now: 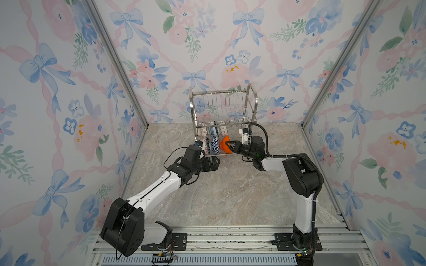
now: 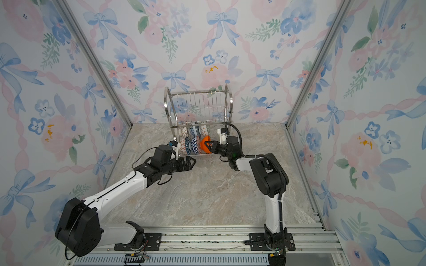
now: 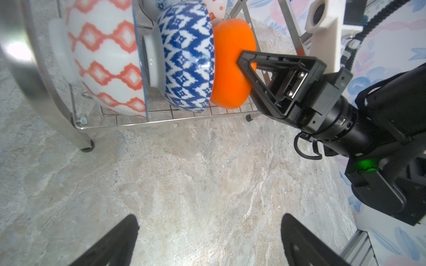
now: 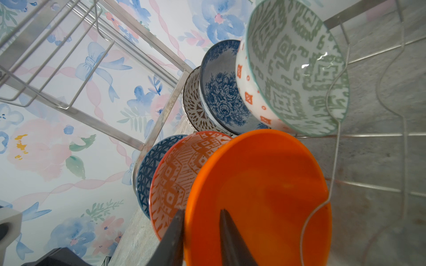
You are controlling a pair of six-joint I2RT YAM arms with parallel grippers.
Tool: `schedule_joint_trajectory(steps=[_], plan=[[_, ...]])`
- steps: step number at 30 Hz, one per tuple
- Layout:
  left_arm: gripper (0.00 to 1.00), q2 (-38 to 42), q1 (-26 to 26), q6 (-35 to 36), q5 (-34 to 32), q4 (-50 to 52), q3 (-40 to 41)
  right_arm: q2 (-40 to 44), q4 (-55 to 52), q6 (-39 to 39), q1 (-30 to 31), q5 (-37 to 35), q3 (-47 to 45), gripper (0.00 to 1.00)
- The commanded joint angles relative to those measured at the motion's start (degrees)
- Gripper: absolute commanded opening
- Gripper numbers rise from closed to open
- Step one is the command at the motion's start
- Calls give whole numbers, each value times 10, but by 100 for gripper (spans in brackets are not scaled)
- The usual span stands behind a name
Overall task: Load bowls into a dish rack
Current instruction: Place the bowl in the dish rack.
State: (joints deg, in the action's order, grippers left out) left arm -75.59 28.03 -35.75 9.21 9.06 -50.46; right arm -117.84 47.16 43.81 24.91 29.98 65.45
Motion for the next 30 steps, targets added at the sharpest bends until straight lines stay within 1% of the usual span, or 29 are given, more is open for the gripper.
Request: schedule_joint_trajectory(steps=[1,11,17,22,30], plan=[[97,5,-4,11,-4,-3,7,29,12,-17,5,-4,-5,30],[97,5,-4,12,-4,-4,6,36,14,-18,5,-3,-9,31],[98,5,-4,11,-8,-3,9,43,26,-17,5,0,-20,34],[98,5,-4,12,-7,-4,6,57,38,-19,4,-1,-37,41],[97,15,-4,11,-14,-3,12,76,54,-20,4,-7,-67,49]])
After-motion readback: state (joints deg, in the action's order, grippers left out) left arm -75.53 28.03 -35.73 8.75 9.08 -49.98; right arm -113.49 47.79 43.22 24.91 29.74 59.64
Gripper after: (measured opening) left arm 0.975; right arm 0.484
